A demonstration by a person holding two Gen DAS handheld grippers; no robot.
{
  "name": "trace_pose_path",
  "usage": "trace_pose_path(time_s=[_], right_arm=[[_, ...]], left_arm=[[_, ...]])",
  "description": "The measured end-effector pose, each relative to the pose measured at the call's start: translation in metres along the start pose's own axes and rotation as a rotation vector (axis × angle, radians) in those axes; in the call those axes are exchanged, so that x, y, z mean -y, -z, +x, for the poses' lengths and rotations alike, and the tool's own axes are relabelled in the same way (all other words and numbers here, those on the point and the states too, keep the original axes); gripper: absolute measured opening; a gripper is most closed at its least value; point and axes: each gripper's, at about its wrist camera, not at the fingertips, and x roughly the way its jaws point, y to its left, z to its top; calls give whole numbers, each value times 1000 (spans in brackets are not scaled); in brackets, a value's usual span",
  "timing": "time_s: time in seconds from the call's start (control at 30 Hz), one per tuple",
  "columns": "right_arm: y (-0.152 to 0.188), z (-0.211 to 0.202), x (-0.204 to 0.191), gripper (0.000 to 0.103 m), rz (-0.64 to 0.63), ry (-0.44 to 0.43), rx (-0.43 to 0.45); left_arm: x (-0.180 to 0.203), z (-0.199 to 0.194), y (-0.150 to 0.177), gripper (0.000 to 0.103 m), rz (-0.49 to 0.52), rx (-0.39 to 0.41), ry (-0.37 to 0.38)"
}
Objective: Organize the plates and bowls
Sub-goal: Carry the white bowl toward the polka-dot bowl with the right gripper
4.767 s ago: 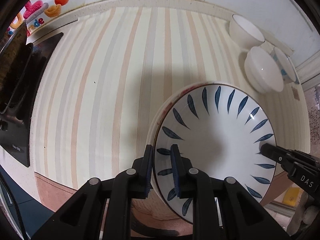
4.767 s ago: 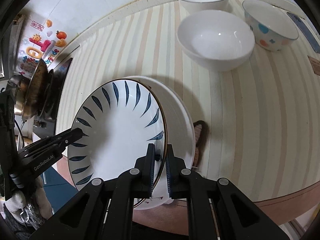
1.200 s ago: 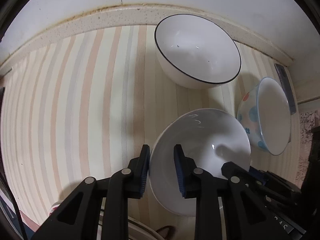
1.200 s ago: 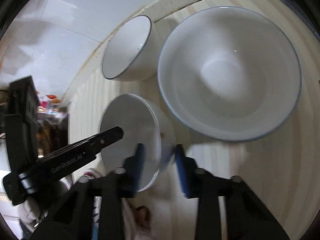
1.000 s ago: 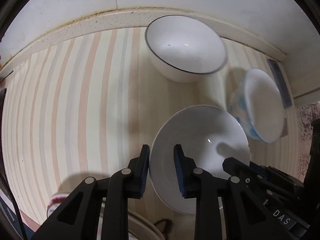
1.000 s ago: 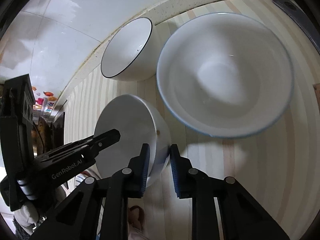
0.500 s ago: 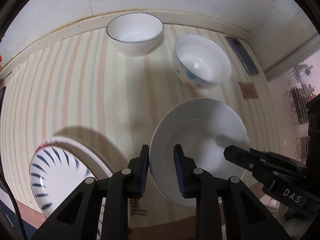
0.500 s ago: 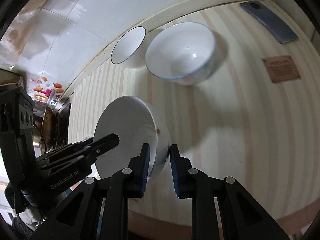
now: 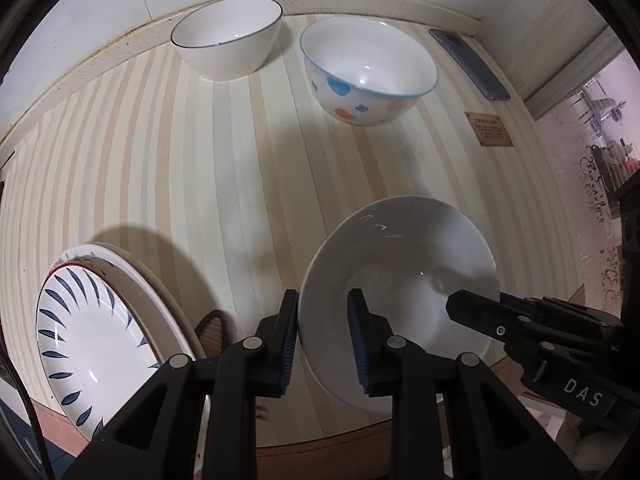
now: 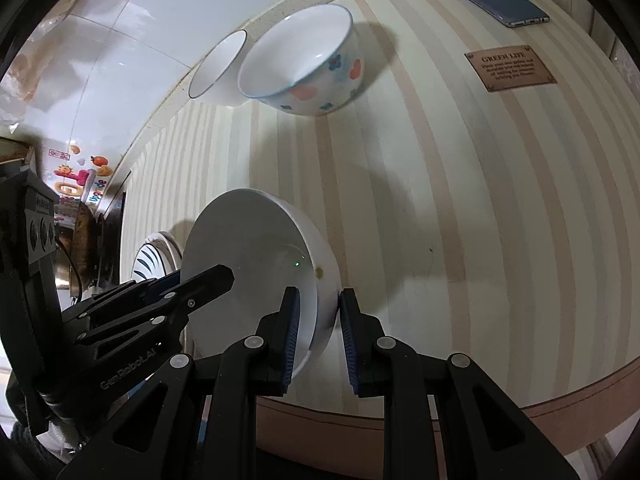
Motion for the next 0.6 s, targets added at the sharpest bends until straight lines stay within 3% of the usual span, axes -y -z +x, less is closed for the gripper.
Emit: trace_pose_path(time_s=[0.33,0.43,0.53,0.57,0.6], right_arm=[[1,7,10,23,8,-13,-40],[-4,4,13,24,27,-30,-65],[-15,-18,18,24,40,-58,-40],[-21,-28,20,26,42,-61,-24],[-27,-36,21,34,51,-65,-8]], left_arm=[[5,16,4,22,8,-57,-12],[4,0,3,22,13,-49,-6],[-3,-33,-8,23,-2,11,4],[-6,-43,-17,27,-15,32,18],[-9,-49,-25,30,-27,45,22]])
